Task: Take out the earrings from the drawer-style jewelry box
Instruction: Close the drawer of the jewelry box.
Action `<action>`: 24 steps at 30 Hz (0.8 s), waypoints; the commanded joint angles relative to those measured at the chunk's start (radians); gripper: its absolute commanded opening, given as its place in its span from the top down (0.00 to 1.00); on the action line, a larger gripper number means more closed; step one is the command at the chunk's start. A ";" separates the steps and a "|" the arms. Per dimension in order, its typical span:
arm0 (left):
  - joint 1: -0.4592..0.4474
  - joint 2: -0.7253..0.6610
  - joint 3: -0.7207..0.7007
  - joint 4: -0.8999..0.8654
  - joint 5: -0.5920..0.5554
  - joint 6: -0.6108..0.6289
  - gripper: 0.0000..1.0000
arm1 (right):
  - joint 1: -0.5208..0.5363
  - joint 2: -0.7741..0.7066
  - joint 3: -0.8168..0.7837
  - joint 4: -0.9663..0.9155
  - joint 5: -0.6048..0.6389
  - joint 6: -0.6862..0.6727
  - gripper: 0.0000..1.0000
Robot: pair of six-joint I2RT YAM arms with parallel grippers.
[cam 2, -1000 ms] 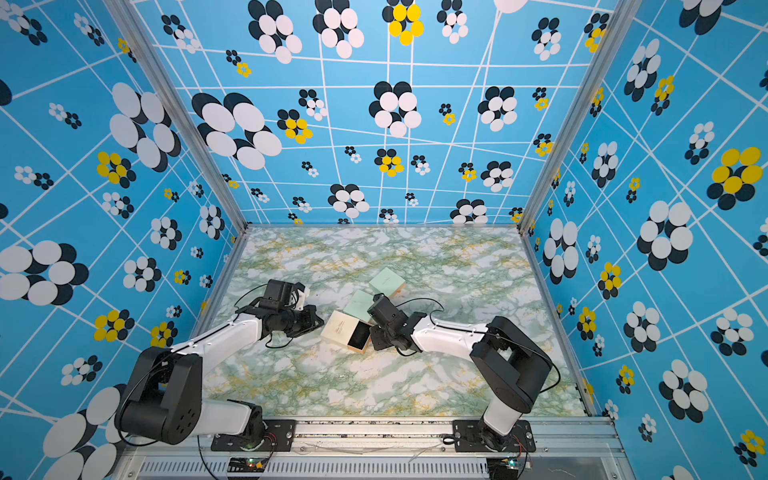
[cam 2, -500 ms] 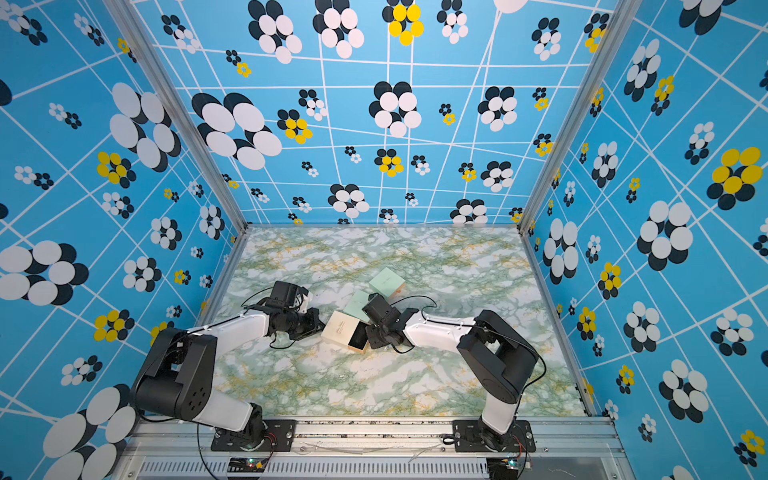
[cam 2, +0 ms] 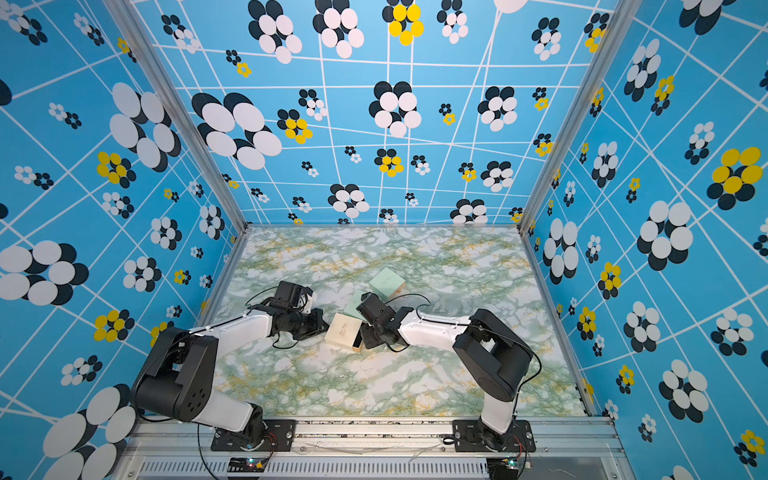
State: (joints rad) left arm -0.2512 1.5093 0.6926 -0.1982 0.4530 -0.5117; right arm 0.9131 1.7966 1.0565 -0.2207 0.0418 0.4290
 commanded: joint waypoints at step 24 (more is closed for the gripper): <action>0.022 -0.216 -0.075 -0.154 -0.120 0.003 1.00 | 0.063 0.012 0.060 -0.019 0.000 -0.061 0.74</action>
State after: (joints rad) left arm -0.2459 1.3273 0.6159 -0.2733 0.3794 -0.5308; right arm 0.9684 1.8462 1.1156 -0.2211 -0.0044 0.3920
